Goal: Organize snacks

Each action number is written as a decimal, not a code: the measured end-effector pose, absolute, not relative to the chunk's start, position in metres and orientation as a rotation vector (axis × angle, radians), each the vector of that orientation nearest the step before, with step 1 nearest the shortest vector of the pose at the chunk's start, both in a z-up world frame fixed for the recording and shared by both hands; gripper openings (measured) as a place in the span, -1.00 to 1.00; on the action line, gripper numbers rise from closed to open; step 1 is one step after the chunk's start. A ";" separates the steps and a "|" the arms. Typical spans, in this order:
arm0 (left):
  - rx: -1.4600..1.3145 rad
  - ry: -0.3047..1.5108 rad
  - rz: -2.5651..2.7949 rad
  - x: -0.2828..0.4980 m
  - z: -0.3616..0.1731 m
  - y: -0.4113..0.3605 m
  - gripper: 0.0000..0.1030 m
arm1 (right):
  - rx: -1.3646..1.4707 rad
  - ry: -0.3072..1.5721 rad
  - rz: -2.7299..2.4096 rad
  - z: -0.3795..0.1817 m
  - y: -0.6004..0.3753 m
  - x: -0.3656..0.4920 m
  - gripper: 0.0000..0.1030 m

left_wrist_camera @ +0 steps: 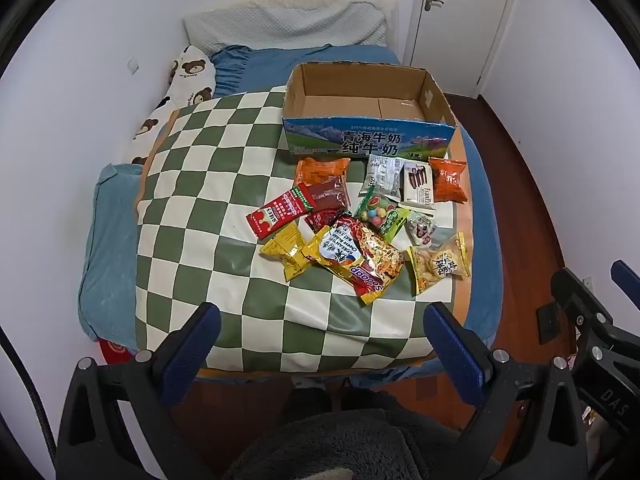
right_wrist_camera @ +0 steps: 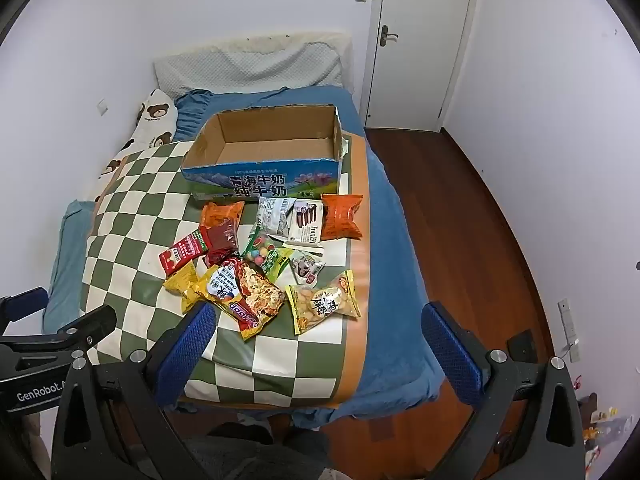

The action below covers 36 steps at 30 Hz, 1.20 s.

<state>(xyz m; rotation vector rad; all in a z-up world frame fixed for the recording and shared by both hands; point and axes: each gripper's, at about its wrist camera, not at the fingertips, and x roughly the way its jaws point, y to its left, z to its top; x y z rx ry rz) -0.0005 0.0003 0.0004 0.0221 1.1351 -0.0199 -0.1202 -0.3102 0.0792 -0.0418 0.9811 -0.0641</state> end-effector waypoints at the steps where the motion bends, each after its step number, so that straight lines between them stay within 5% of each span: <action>1: 0.025 1.139 -0.018 0.000 0.000 0.000 1.00 | -0.042 0.982 -0.064 0.079 -0.310 -0.120 1.00; 36: 0.012 1.140 -0.025 0.007 -0.001 0.005 1.00 | -0.040 0.980 -0.061 0.082 -0.304 -0.113 1.00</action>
